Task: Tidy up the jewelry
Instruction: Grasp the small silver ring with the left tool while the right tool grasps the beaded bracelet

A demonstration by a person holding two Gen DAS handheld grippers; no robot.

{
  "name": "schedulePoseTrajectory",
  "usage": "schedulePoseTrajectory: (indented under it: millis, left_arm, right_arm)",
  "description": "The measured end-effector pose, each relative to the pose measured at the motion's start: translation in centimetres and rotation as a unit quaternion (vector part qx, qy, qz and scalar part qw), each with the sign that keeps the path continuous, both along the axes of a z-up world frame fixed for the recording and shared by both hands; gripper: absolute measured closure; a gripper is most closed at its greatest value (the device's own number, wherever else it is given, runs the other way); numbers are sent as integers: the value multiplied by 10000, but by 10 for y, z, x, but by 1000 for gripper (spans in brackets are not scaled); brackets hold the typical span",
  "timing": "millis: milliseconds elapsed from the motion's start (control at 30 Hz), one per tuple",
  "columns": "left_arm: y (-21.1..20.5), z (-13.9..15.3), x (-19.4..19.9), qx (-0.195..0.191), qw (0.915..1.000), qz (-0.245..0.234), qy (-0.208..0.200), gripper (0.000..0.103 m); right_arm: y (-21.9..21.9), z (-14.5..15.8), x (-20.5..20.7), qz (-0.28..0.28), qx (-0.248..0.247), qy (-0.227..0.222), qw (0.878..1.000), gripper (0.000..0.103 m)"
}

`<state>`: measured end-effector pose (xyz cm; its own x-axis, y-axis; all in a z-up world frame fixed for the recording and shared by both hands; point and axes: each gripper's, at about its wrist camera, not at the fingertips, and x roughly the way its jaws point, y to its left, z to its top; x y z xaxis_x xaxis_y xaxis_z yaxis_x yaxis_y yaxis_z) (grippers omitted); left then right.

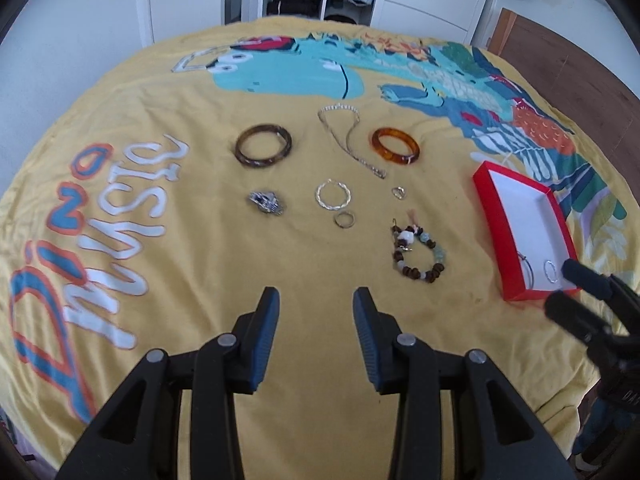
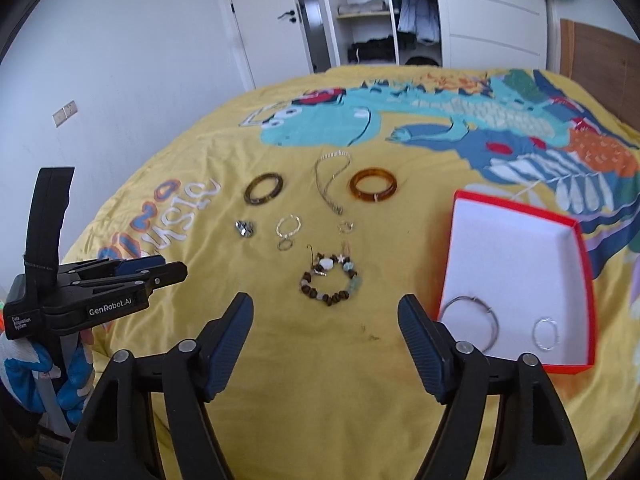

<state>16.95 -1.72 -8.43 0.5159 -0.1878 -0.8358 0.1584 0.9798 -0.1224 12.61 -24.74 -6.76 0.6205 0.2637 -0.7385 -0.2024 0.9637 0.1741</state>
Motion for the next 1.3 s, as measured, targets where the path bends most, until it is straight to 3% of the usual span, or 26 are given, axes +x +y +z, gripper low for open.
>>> schedulePoseTrajectory:
  millis: [233, 400, 700, 967, 1033, 1100, 1233, 1300]
  left_arm:
    - [-12, -34, 45, -303, 9989, -70, 353, 66]
    - [-23, -49, 71, -429, 9978, -168, 469, 66]
    - [-42, -77, 103, -162, 9979, -310, 543, 66]
    - [-46, -82, 110, 5, 9983, -452, 372, 68]
    - [-44, -82, 111, 31, 9984, -464, 317, 73]
    - [-41, -83, 112, 2, 9986, -446, 301, 82]
    - [-34, -83, 112, -116, 9985, -450, 304, 84]
    - [-34, -82, 110, -131, 9985, -452, 280, 84]
  right_arm:
    - [3, -55, 35, 207, 122, 514, 9984, 22]
    - [10, -78, 54, 357, 140, 674, 9970, 21]
    - [20, -97, 79, 532, 32, 715, 9960, 19]
    - [30, -107, 99, 591, -53, 718, 9957, 20]
    - [34, -108, 104, 619, -97, 698, 9956, 26]
    - [36, -111, 107, 650, -197, 713, 9951, 42]
    - [38, -114, 108, 667, -255, 686, 9951, 55]
    - [38, -114, 108, 674, -266, 681, 9950, 74]
